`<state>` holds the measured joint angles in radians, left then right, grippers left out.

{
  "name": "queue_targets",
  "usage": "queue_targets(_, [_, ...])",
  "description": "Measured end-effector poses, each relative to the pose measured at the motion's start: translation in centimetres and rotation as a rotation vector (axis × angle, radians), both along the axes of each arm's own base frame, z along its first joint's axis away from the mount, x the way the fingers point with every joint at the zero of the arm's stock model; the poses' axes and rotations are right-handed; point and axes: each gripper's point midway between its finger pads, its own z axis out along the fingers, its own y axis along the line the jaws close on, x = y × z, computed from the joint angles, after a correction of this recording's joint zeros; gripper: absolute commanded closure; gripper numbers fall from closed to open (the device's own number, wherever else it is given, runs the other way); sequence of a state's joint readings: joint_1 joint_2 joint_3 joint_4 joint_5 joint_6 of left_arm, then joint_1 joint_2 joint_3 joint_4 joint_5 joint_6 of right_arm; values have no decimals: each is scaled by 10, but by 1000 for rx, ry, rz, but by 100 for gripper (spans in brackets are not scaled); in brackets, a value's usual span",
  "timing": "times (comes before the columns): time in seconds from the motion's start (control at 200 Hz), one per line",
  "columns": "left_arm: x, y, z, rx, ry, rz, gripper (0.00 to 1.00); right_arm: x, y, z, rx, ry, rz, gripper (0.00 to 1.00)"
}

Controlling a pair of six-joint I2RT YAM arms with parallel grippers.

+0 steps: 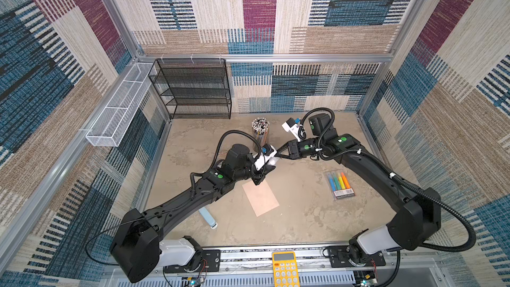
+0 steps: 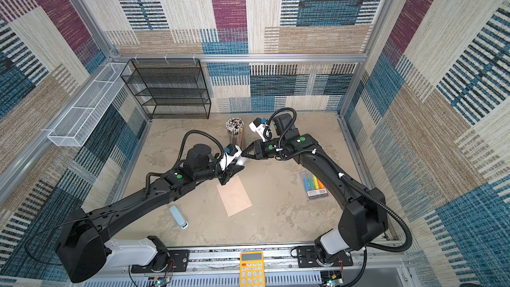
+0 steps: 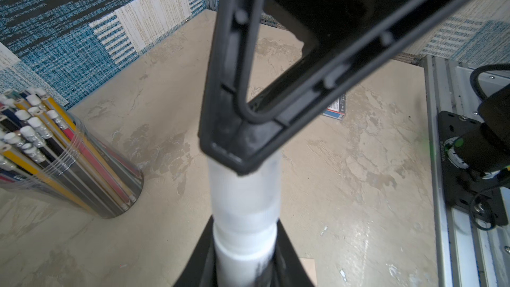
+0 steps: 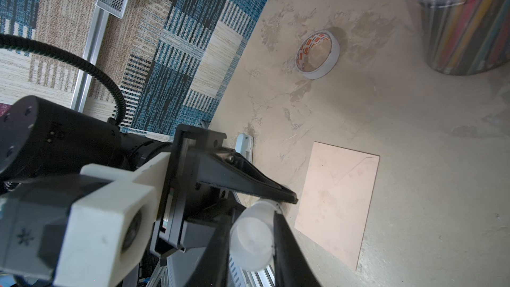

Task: Place the letter into the envelope and seal it
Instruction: 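Push the translucent cap firmly onto the left-held glue stick with the right gripper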

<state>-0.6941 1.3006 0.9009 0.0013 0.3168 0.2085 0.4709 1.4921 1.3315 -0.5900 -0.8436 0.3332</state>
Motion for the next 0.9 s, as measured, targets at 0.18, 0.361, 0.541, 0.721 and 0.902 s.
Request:
queue_targets(0.18, [-3, 4, -3, 5, 1, 7, 100, -3, 4, -5, -14, 6, 10, 74])
queue_targets(0.361, [-3, 9, -3, -19, 1, 20, 100, -5, 7, -5, -20, -4, 16, 74])
queue_targets(0.541, [-2, 11, -2, -33, 9, 30, 100, -5, 10, -6, -25, -19, 17, 75])
queue_targets(0.721, [0, 13, -1, -47, 19, 39, 100, -4, 14, -9, -28, -43, 16, 77])
queue_targets(0.902, [0, 14, -1, -57, 39, 51, 100, -2, 18, -14, -40, -62, 9, 79])
